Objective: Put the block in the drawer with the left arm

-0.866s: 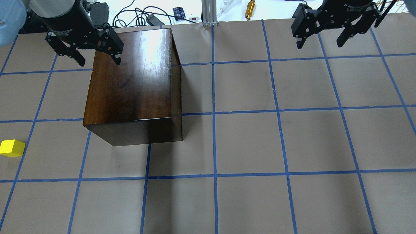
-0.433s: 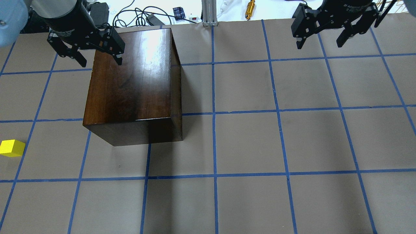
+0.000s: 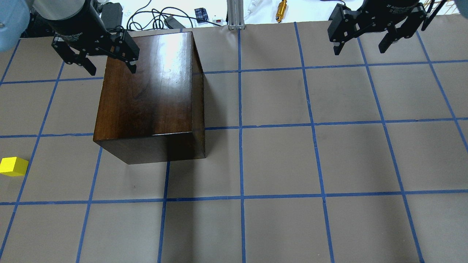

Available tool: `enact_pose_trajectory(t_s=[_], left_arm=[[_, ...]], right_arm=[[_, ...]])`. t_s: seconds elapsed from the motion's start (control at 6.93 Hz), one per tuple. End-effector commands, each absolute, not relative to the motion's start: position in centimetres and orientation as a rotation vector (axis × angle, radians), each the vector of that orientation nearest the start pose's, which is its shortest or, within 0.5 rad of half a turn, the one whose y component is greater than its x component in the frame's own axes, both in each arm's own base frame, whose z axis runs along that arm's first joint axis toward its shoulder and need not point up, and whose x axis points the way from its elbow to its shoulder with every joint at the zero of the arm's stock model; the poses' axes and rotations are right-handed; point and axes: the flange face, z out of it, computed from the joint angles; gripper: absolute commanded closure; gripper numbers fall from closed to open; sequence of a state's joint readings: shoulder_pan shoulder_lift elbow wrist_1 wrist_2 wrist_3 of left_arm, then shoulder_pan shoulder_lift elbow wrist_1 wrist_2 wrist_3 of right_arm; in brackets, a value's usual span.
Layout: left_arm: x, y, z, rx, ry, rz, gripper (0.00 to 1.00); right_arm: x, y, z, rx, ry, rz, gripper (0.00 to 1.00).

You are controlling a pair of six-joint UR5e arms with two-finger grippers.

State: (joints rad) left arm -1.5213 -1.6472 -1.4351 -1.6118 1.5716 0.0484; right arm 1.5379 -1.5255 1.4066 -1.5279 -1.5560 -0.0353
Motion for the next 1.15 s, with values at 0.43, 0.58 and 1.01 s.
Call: enact_pose_trajectory(t_s=[0.43,0.58,1.01], left_arm=[[-11.9,-52.6,51.5,0.029,3.234,-0.103,0.00],[-11.5,-52.5,50.9,-0.025,3.290,-0.037,0.00],[-4.6,-54.5,49.9,-0.073,3.215,-0.036,0.00]], right_arm=[[11.8,-52.0,54.1,-0.006,3.127,-0.118,0.00],[11.8,-51.9,54.2,-0.006,3.127,-0.121,0.00],[11.8,-51.9,54.2,-0.006,3.127,-0.121,0.00]])
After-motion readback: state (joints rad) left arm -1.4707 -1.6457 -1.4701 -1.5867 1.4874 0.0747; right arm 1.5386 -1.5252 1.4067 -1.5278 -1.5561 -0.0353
